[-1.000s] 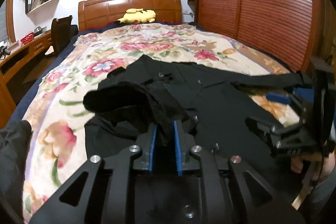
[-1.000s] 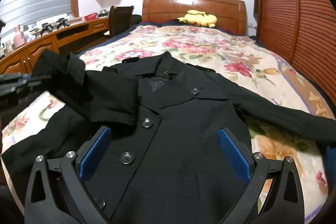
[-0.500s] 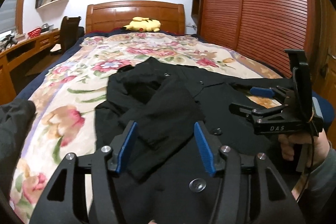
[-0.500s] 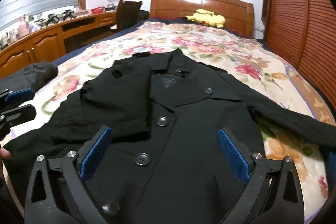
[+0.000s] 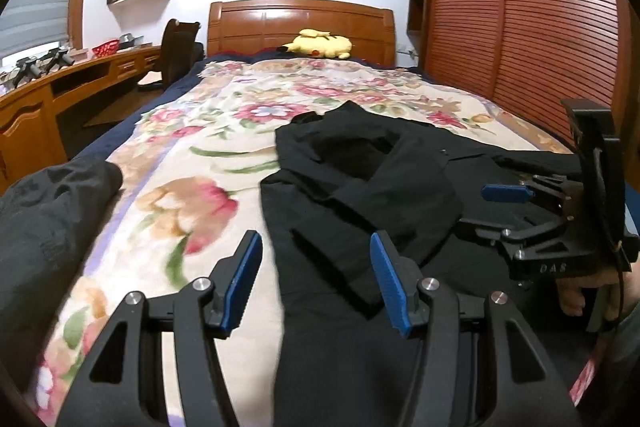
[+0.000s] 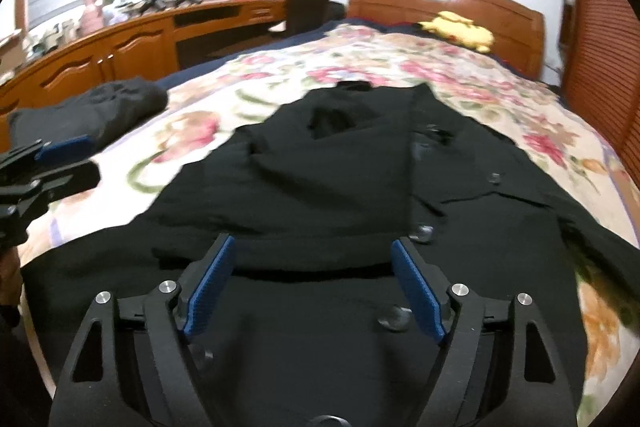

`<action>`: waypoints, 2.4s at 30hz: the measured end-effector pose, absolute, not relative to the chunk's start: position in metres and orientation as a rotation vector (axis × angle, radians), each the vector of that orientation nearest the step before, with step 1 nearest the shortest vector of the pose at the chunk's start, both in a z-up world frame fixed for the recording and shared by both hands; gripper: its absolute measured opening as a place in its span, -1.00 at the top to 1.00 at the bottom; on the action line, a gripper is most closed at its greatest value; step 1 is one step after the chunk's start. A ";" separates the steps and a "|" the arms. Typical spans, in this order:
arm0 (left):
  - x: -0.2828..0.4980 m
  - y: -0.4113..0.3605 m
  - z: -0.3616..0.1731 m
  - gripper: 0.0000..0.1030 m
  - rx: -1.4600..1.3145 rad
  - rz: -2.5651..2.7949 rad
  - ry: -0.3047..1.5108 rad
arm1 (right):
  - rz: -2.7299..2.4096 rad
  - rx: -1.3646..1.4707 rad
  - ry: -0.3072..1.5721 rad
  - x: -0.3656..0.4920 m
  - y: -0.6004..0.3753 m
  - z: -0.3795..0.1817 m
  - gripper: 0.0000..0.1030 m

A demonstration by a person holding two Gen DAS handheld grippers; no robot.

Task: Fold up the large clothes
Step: 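Grasp the folded sleeve with the right tool and lift it off the coat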

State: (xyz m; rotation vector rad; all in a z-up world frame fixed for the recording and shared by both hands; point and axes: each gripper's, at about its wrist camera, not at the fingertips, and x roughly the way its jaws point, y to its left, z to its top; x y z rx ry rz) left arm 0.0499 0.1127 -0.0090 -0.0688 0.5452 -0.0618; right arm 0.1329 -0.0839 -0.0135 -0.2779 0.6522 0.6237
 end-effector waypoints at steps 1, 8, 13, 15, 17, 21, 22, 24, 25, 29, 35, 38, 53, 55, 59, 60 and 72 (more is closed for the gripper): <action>0.050 0.115 -0.010 -0.07 -0.071 -0.059 0.547 | 0.637 -0.282 0.655 0.132 -0.079 -0.014 -0.53; 0.044 0.129 -0.015 -0.07 -0.069 -0.036 0.553 | 0.739 -0.315 0.683 0.127 -0.041 -0.024 -0.36; 0.039 0.137 -0.016 -0.07 -0.078 -0.036 0.555 | 0.797 -0.340 0.714 0.125 -0.018 -0.034 -0.32; 0.038 0.140 -0.016 -0.07 -0.084 -0.033 0.553 | 0.812 -0.345 0.727 0.125 -0.013 -0.038 -0.30; 0.038 0.141 -0.016 -0.07 -0.087 -0.029 0.551 | 0.823 -0.355 0.751 0.126 -0.009 -0.045 -0.28; 0.038 0.142 -0.016 -0.07 -0.088 -0.029 0.552 | 0.821 -0.387 0.795 0.128 -0.003 -0.059 -0.28; 0.038 0.142 -0.016 -0.07 -0.088 -0.031 0.552 | 0.815 -0.402 0.814 0.130 0.000 -0.064 -0.28; 0.038 0.142 -0.017 -0.07 -0.089 -0.035 0.555 | 0.811 -0.414 0.821 0.129 0.001 -0.068 -0.28; 0.038 0.142 -0.018 -0.07 -0.087 -0.034 0.555 | 0.809 -0.417 0.820 0.129 0.002 -0.068 -0.28; 0.038 0.139 -0.018 -0.07 -0.080 -0.031 0.557 | 0.793 -0.426 0.815 0.128 0.002 -0.069 -0.04; 0.037 0.132 -0.017 -0.07 -0.072 -0.035 0.552 | 0.776 -0.369 0.791 0.131 -0.009 -0.061 0.73; 0.037 0.125 -0.015 -0.07 -0.067 -0.049 0.546 | 0.769 -0.283 0.734 0.130 -0.030 -0.042 0.76; 0.038 0.065 -0.004 -0.07 -0.041 -0.160 0.518 | 0.571 -0.111 0.528 0.124 -0.148 0.026 0.80; 0.040 0.053 -0.006 -0.07 -0.028 -0.174 0.525 | 0.539 -0.102 0.517 0.124 -0.161 0.029 0.80; 0.043 0.035 -0.009 -0.07 -0.013 -0.194 0.535 | 0.467 -0.086 0.508 0.124 -0.189 0.031 0.80; 0.043 0.031 -0.010 -0.07 -0.010 -0.198 0.538 | 0.449 -0.082 0.508 0.124 -0.196 0.031 0.80; 0.043 0.006 -0.011 -0.07 -0.009 -0.216 0.541 | 0.342 -0.045 0.572 0.103 -0.267 0.013 0.77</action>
